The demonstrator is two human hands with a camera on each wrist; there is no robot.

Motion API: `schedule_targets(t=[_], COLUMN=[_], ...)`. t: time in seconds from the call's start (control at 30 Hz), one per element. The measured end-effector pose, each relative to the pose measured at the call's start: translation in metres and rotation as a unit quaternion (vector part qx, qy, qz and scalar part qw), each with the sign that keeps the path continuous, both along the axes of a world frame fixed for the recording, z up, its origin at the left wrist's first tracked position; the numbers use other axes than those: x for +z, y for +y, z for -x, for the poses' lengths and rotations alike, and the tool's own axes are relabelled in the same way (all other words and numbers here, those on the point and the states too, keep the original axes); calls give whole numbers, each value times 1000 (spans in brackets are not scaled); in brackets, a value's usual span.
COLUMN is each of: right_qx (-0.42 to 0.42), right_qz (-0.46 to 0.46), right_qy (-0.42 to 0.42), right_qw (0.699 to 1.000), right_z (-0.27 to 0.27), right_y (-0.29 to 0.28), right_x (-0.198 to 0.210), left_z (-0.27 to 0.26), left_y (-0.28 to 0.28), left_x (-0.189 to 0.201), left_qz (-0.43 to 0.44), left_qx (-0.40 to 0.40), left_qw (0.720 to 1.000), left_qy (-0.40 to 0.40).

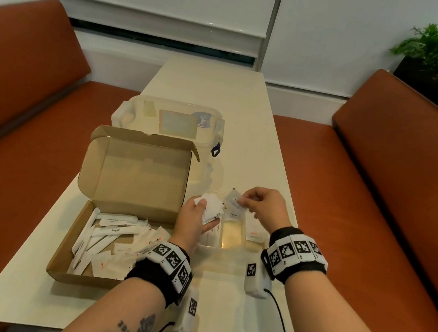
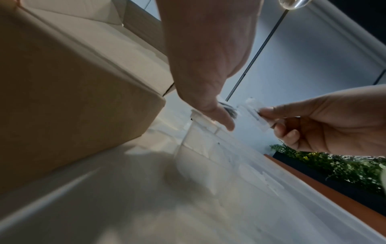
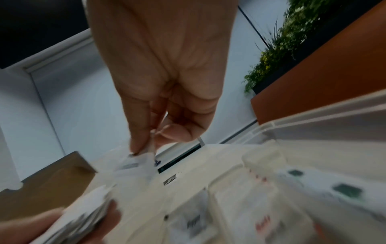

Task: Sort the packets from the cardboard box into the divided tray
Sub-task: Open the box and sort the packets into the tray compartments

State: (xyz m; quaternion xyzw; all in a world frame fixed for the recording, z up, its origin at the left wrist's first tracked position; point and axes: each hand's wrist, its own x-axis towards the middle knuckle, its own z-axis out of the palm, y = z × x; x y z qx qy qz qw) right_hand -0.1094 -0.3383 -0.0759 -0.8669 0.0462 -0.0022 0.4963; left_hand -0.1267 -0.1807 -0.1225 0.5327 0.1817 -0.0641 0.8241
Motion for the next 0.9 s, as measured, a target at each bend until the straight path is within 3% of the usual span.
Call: schedule_targets(t=[0.1,0.33,0.9], right_qx=[-15,74,91], right_qz=[101,282,417], right_qy=[14,112,151], right_qw=[995,950,892], right_z=[-14,-29,-42], right_y=[-4,20,37], right_x=[1,-12,-27], left_z=[-1,-3,-9], left_y=[2,3,10], left_x=[-3,-7,-13], left_qz=[-9,-20,-44], left_qx=[31,36,-14], left_qw=[999,999,999], left_qy=[-1,11,15])
